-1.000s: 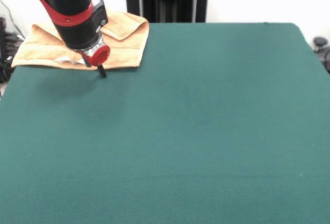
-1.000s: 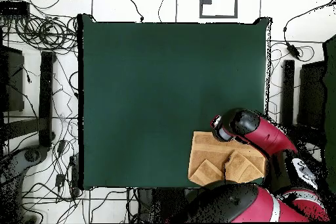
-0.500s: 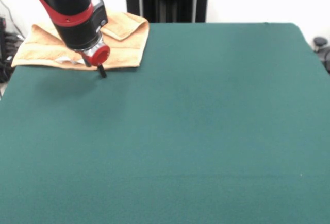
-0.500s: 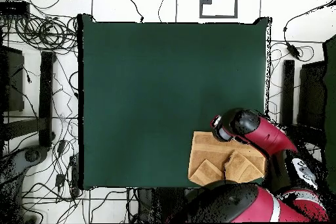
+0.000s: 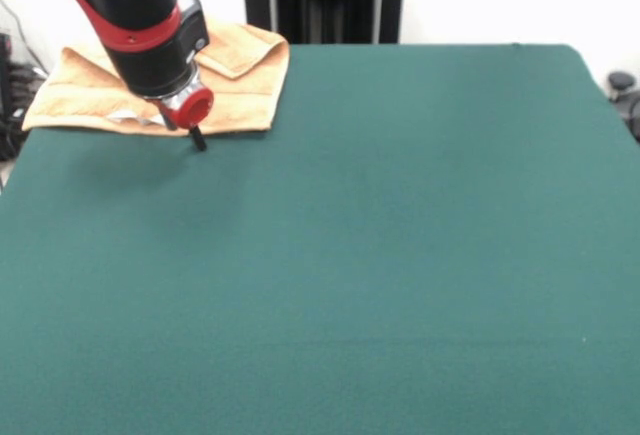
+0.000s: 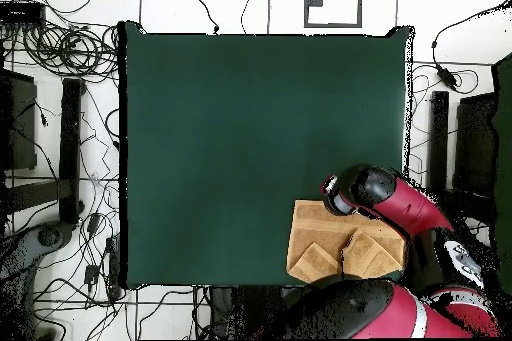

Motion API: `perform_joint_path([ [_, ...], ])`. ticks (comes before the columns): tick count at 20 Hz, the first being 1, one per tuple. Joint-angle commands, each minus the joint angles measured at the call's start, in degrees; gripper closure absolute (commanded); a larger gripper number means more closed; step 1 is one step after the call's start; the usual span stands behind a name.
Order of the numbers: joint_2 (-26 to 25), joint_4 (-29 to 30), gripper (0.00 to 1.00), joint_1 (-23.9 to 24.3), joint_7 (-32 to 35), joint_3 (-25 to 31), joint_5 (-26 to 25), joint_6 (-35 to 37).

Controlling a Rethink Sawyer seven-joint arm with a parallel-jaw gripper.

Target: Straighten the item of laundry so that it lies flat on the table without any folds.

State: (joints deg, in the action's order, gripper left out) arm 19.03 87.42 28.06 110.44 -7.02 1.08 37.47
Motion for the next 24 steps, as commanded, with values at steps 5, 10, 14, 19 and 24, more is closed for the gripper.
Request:
perform_joint_path([
  [5, -15.1, -4.1, 1.0, 1.1, 4.7, 4.8, -4.8, -21.9],
  [10, -15.1, -4.2, 0.0, 1.3, 4.8, 4.9, -4.4, -21.0],
  [14, -15.1, -4.2, 0.0, 1.5, 4.4, 5.1, -4.4, -20.5],
  [19, -15.0, -4.2, 0.0, 1.7, 3.7, 5.4, -4.9, -20.8],
  [24, -15.1, -4.0, 0.0, 1.7, 4.1, 5.4, -5.1, -22.2],
])
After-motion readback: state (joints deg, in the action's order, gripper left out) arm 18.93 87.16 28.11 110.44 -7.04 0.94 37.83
